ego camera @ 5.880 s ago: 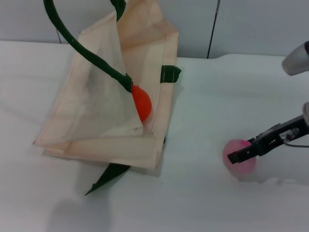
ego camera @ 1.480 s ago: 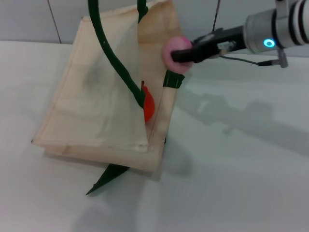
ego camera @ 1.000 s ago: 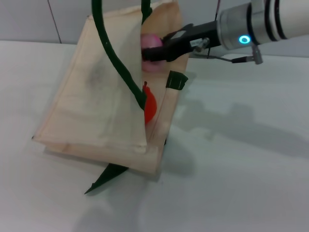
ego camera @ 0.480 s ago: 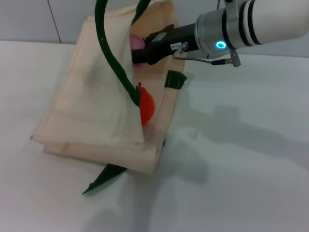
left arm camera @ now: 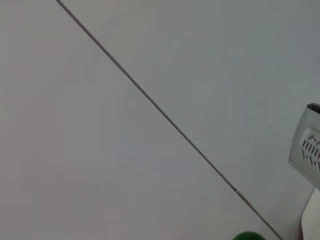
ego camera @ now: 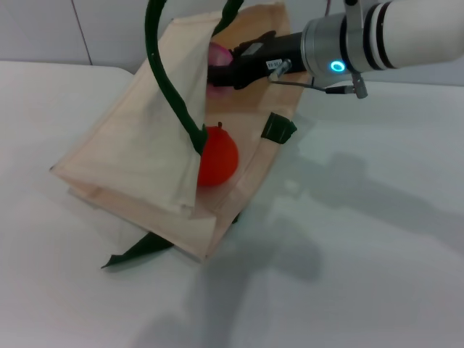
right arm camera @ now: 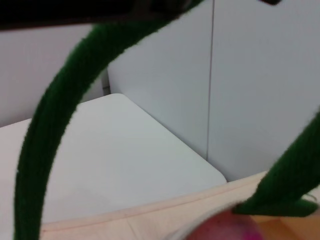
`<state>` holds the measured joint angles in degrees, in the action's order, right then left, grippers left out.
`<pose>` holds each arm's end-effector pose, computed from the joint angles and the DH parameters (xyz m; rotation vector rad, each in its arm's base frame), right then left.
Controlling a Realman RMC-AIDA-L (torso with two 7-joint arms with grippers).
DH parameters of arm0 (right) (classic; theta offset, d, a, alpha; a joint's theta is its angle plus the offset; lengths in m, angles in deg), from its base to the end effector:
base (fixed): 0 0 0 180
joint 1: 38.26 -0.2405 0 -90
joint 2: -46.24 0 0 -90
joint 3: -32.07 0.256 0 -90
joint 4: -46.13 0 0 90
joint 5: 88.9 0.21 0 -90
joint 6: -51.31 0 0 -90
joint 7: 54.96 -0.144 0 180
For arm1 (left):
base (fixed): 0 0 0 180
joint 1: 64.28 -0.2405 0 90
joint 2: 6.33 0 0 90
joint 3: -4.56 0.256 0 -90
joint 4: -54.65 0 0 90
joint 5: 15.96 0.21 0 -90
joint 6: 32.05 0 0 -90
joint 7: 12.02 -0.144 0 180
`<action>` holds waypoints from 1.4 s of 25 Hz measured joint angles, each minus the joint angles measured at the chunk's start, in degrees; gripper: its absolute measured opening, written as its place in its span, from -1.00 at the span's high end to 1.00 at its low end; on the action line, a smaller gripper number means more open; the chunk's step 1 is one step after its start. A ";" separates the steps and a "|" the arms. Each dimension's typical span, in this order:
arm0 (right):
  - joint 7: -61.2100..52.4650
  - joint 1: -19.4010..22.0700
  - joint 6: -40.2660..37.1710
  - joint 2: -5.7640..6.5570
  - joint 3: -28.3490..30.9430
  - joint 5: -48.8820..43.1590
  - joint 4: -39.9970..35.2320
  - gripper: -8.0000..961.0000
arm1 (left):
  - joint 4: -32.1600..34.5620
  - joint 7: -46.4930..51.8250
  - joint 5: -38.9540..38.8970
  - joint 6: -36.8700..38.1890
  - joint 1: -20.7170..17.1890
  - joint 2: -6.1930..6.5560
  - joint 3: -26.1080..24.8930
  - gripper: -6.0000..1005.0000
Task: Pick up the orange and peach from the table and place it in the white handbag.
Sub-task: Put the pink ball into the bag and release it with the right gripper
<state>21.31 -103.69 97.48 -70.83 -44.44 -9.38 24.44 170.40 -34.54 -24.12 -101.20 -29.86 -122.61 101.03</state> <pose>0.0820 0.4634 -0.0785 -2.6838 0.5311 0.3087 -0.0117 0.3585 0.0776 -2.0850 0.0166 0.0470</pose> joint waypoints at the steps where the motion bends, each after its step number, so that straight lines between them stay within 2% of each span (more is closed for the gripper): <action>1: 0.00 0.00 0.00 0.00 0.00 0.00 0.00 0.08 | 0.00 0.03 0.02 0.00 0.04 0.00 0.11 0.56; 10: -0.23 -0.61 -1.97 0.11 -0.25 -0.23 2.80 0.08 | 0.00 0.22 0.07 0.12 0.06 0.00 0.34 0.55; 20: -3.08 -0.76 -2.26 0.39 -3.69 -0.40 3.02 0.10 | 0.00 0.98 0.17 0.86 -0.24 0.06 0.03 0.54; 25: -3.35 -0.50 -2.47 0.39 -3.73 -0.28 3.02 -0.17 | 0.00 0.99 0.19 0.86 -0.30 0.08 -0.03 0.53; 30: -3.51 -0.49 -2.85 0.37 -3.73 -0.31 3.17 -0.66 | 0.00 0.99 0.26 0.86 -0.33 0.09 -0.06 0.53; 35: -3.86 -0.48 -2.85 0.36 -3.73 -0.32 3.54 -0.76 | -0.01 0.99 0.26 0.86 -0.44 0.09 -0.20 0.52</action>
<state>17.45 -104.18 94.63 -70.47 -48.17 -9.70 27.98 170.39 -33.55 -23.87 -100.34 -30.30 -122.51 100.84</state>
